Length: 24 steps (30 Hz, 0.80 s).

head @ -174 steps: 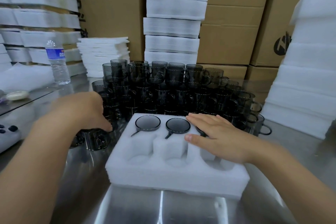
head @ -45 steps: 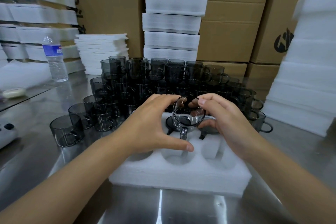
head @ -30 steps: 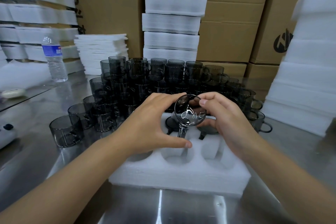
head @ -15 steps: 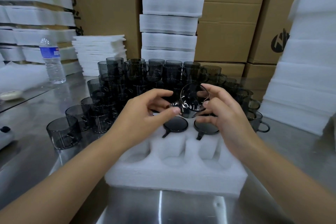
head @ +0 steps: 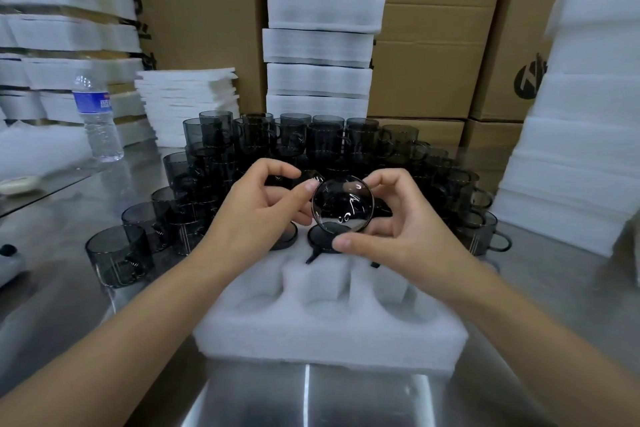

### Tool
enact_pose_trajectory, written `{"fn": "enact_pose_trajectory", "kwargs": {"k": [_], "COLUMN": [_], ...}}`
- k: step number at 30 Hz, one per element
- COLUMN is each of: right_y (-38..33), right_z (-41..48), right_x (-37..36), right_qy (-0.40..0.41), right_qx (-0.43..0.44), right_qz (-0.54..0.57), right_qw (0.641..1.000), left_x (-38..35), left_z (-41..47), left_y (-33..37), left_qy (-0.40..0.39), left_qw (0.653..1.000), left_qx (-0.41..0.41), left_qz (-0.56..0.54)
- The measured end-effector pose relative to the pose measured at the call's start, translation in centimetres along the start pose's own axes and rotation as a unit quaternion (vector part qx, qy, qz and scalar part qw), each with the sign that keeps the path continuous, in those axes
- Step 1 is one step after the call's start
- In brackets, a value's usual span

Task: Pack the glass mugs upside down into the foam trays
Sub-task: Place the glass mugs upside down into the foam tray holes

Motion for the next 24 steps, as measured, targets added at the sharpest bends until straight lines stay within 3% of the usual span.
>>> {"fn": "enact_pose_trajectory", "kwargs": {"k": [5, 11, 19, 24], "right_y": [-0.1, -0.8, -0.9, -1.0], "right_z": [-0.1, -0.7, -0.8, -0.9], "right_x": [-0.2, -0.8, -1.0, -1.0], "right_qy": [0.027, 0.013, -0.016, -0.016], "right_qx": [0.003, 0.04, 0.07, 0.08], "right_qz": [-0.06, -0.127, -0.093, -0.116], "right_qw": [0.998, 0.991, 0.993, 0.99], "left_x": [-0.1, -0.5, 0.4, 1.1], "left_z": [-0.6, -1.6, -1.4, -1.5], "left_y": [0.6, 1.0, 1.7, 2.4], "left_qy": [-0.033, -0.139, -0.151, -0.137], "left_qw": [0.999, 0.989, 0.982, 0.973], "left_qx": [-0.032, -0.056, -0.108, -0.147], "left_qz": [0.002, -0.015, 0.022, 0.113]}}
Point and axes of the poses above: each hand's wrist, its own z-axis towards the middle knuckle, its own x-axis out of the back of the hand, y = z × x, the point moved 1 cm from there along z, towards the middle knuckle, and after that the axes turned 6 degrees about z, right-handed, at the moved point
